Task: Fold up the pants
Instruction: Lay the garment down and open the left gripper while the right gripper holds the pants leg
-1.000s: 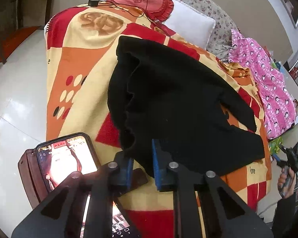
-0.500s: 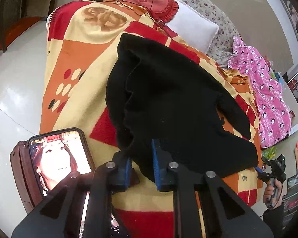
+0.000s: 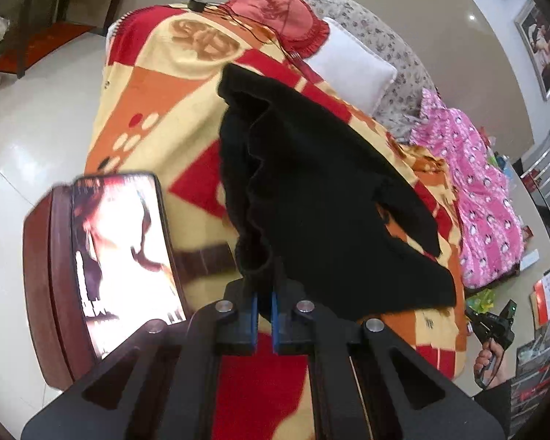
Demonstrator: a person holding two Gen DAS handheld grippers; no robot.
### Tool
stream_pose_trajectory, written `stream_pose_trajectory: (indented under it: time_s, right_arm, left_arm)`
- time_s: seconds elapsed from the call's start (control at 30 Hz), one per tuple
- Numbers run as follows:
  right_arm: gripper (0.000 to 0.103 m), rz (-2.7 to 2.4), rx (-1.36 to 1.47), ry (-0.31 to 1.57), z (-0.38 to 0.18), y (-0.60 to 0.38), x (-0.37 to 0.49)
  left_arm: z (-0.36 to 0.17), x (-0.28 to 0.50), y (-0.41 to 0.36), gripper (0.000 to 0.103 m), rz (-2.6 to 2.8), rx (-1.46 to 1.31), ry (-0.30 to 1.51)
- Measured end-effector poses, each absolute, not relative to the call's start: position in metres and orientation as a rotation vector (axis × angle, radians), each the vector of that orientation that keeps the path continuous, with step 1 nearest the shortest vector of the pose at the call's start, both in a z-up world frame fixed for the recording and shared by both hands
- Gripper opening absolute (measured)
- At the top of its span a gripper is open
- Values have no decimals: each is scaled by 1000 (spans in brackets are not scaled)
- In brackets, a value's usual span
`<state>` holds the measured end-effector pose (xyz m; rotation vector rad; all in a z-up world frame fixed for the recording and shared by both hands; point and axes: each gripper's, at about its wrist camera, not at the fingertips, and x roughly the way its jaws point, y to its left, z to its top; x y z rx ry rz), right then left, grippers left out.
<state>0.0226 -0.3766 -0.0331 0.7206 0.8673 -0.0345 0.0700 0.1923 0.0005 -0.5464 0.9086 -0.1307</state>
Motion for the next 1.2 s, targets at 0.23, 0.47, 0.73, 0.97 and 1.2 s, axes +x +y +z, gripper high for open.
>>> stream_pose_trajectory:
  time_s: [0.23, 0.47, 0.73, 0.97, 1.2]
  right_arm:
    - [60, 176, 958, 860, -58, -372, 9]
    - [66, 202, 971, 883, -64, -335, 48]
    - [4, 189, 860, 905, -70, -304, 71]
    - [3, 189, 729, 733, 10, -318, 47]
    - [3, 100, 687, 862, -22, -343, 22]
  left_arm:
    - [-5, 75, 185, 3, -98, -522, 916]
    - [-3, 76, 184, 3, -93, -528, 914]
    - [-3, 79, 191, 3, -78, -561, 909]
    - [35, 71, 188, 3, -147, -591, 807]
    - [-39, 56, 146, 3, -117, -474, 1004]
